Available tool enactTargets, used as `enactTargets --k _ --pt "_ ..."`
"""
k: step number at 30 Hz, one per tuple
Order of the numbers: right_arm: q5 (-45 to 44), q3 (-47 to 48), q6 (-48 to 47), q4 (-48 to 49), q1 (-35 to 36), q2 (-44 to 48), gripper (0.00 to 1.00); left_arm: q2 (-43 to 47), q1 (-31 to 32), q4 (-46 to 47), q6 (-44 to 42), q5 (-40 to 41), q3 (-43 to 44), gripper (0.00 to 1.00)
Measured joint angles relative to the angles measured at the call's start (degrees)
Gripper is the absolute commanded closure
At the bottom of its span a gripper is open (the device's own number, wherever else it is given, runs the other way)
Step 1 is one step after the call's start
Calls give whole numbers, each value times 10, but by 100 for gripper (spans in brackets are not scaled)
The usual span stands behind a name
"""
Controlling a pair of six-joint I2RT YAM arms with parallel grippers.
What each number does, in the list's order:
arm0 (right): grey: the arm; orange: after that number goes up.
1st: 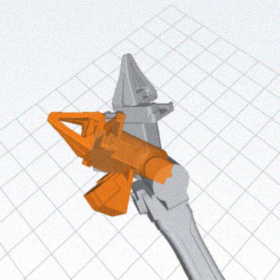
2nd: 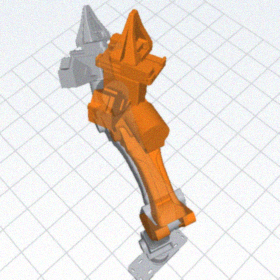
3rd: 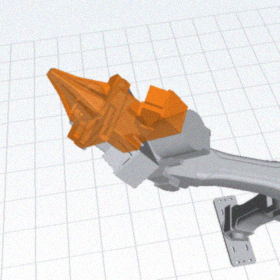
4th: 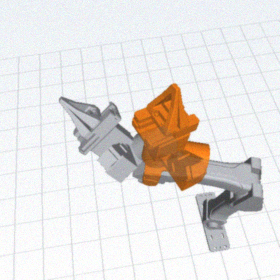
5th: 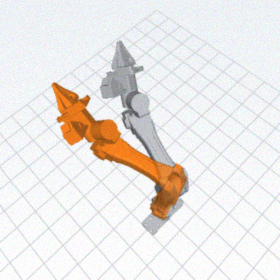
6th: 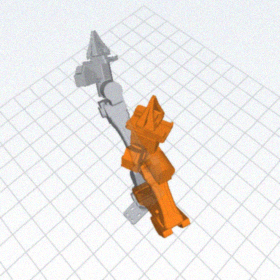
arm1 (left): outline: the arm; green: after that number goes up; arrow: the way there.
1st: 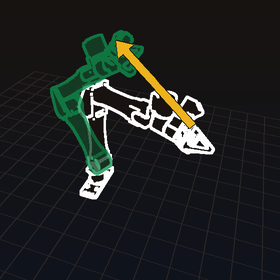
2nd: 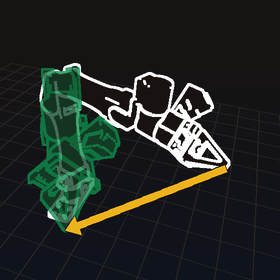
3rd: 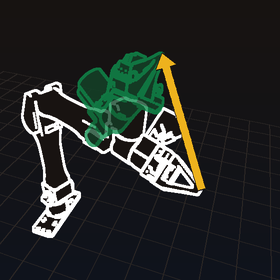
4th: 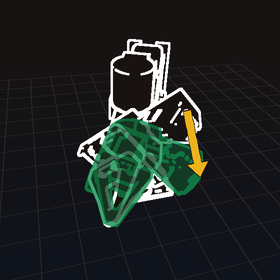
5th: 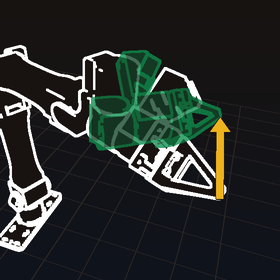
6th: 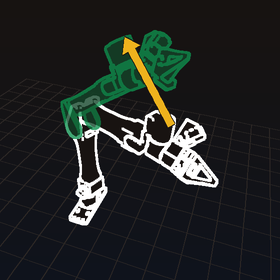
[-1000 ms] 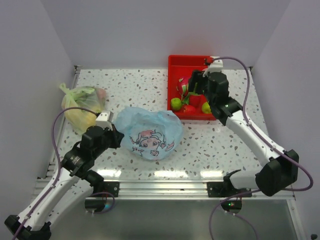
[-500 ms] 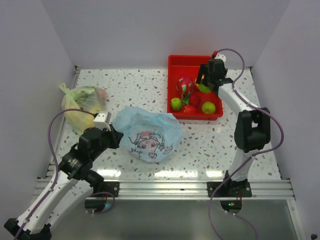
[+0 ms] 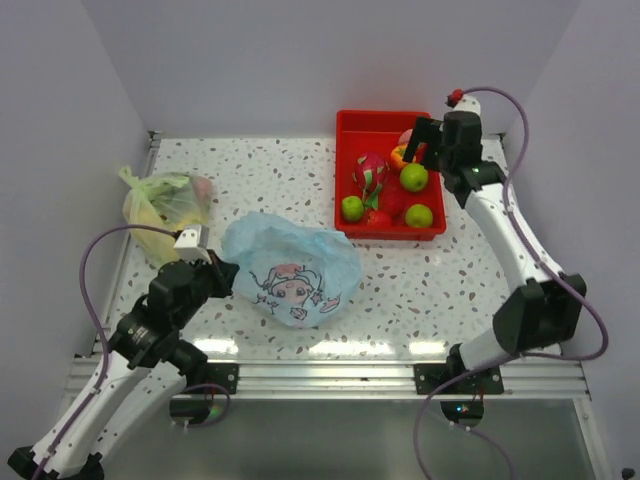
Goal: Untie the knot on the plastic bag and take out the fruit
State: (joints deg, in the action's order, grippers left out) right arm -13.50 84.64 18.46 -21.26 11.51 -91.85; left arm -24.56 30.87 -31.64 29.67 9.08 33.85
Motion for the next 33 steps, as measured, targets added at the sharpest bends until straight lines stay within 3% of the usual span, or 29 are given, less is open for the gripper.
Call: enactTargets --k 4,11,14,15,16,21,24,26,33 --pt "37 -27 0 -20 0 136 1 9 0 -44 31 47 15 99" --pt "86 -73 0 -52 0 372 1 -1 0 -140 76 107 87 87" --pt "102 -115 1 -70 0 465 1 4 0 -181 86 132 128 71" --pt "103 -127 1 -82 0 495 1 8 0 -194 89 139 140 59" --pt "103 -137 0 -92 0 523 1 14 0 -206 90 144 152 54" --pt "90 -160 -5 -139 0 616 1 49 0 -248 96 157 187 19" --pt "69 -178 -10 -161 0 668 1 66 0 -270 97 159 200 4" --pt "53 -192 -15 -178 0 702 1 74 0 -281 95 161 214 0" --pt "0 -241 -30 -213 0 804 1 122 0 -277 51 192 278 0"
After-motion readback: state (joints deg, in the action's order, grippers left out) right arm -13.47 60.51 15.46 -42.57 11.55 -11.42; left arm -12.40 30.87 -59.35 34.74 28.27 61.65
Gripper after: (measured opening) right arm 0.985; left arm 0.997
